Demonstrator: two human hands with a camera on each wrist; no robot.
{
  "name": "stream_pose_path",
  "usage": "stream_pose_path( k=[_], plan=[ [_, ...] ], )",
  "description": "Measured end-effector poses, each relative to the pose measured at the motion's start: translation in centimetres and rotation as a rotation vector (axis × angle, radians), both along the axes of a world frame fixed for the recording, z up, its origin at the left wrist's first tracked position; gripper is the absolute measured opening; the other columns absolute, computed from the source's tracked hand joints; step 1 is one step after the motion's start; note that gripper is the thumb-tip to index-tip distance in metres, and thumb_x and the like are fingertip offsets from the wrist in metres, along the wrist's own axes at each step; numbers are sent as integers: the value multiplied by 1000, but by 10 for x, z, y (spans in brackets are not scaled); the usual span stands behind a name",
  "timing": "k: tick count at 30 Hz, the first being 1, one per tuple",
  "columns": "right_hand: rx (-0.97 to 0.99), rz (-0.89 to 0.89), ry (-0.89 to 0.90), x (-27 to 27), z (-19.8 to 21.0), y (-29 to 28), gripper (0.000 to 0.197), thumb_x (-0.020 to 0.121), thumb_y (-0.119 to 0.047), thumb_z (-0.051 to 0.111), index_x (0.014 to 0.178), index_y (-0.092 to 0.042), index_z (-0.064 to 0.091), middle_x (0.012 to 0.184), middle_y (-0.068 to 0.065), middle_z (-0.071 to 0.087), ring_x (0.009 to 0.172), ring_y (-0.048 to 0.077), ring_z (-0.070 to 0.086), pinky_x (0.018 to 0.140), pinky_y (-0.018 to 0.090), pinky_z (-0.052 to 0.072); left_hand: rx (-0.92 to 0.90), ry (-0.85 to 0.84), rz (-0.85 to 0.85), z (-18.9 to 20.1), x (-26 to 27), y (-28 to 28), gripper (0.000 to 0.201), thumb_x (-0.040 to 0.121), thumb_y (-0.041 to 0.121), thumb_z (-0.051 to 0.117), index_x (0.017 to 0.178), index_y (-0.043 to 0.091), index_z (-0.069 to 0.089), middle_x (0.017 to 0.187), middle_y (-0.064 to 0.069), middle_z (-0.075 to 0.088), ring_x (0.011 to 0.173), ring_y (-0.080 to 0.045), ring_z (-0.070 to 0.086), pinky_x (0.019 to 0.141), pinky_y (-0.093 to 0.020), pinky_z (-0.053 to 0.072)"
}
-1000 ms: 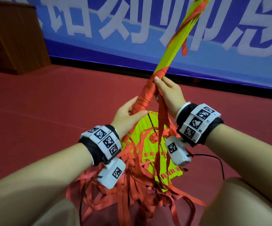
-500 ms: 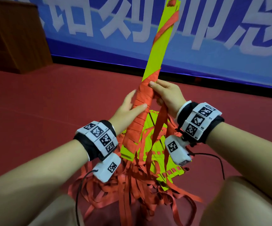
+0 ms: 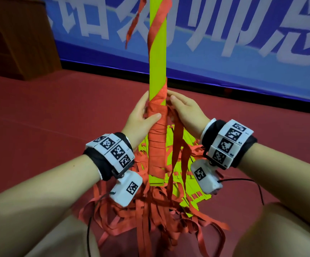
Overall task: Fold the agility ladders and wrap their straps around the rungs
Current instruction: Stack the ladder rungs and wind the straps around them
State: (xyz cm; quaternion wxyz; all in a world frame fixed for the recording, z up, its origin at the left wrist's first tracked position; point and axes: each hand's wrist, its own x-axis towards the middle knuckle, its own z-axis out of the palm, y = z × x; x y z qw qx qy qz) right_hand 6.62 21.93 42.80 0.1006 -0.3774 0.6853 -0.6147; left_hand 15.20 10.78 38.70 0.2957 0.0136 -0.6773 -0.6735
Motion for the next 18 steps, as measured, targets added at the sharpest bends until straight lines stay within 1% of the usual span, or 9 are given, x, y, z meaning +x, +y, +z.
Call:
stream_pose_path(
  k=[2, 4, 7, 9, 11, 12, 14, 16, 18],
  plan=[
    [1, -10, -108, -3, 2, -2, 34, 103, -8, 35, 133, -6, 51, 83, 2, 60, 52, -4, 55, 53, 10, 43, 13, 7, 39, 0, -2, -4, 68, 80, 2, 58, 142, 23, 39, 136, -3, 57, 123, -14, 56, 110, -37, 41],
    [46, 41, -101, -6, 0, -1, 35, 100, -3, 42, 134, -5, 48, 80, -8, 63, 61, -6, 60, 63, 9, 47, 15, -15, 56, -1, -3, -9, 69, 85, -9, 55, 146, 18, 38, 137, -5, 56, 122, -14, 57, 107, -36, 43],
    [267, 103, 139, -3, -5, 4, 46, 92, -4, 59, 136, -12, 46, 87, -13, 59, 66, -11, 58, 69, 9, 44, 33, -51, 39, -3, -2, -15, 67, 88, -18, 47, 144, 17, 38, 125, -1, 62, 106, -8, 63, 90, -25, 50],
    [388, 79, 330, -2, -6, 6, 44, 91, -8, 63, 132, -16, 51, 95, -15, 57, 75, -13, 55, 75, 4, 41, 23, -58, 22, -3, 1, -18, 67, 87, -16, 49, 144, 17, 38, 129, -3, 60, 109, -10, 61, 95, -29, 47],
    [420, 38, 443, -5, -6, 7, 27, 94, -12, 58, 121, -9, 61, 98, -5, 63, 84, 0, 56, 82, 15, 44, 2, -61, 7, -2, 4, -19, 69, 82, -7, 55, 142, 24, 39, 138, -8, 55, 114, -14, 57, 101, -35, 44],
    [438, 13, 472, -8, -6, 7, 20, 96, -12, 53, 111, -4, 65, 93, 1, 66, 81, 6, 57, 79, 22, 45, -7, -61, 5, -2, 5, -20, 69, 80, -4, 55, 140, 27, 40, 140, -8, 53, 116, -15, 56, 104, -39, 43],
    [493, -33, 441, -15, -7, 8, 23, 99, -13, 48, 94, 0, 66, 72, 6, 62, 61, 8, 54, 65, 24, 44, -28, -64, 13, -2, 5, -21, 69, 81, -3, 55, 140, 28, 39, 142, -8, 52, 122, -18, 54, 109, -44, 40],
    [479, -37, 261, -18, -7, 7, 28, 100, -11, 45, 79, -4, 62, 65, 5, 56, 53, 8, 49, 58, 26, 41, -69, -82, 13, -3, 4, -24, 70, 84, -5, 56, 143, 27, 38, 143, -6, 51, 127, -19, 53, 111, -44, 39],
    [374, -19, -7, -19, -7, 6, 31, 100, -6, 41, 74, -10, 58, 60, 2, 55, 46, 6, 51, 51, 21, 40, -121, -111, 5, -5, 2, -23, 70, 86, -8, 53, 140, 33, 38, 142, -3, 52, 127, -16, 53, 111, -44, 39]
  ],
)
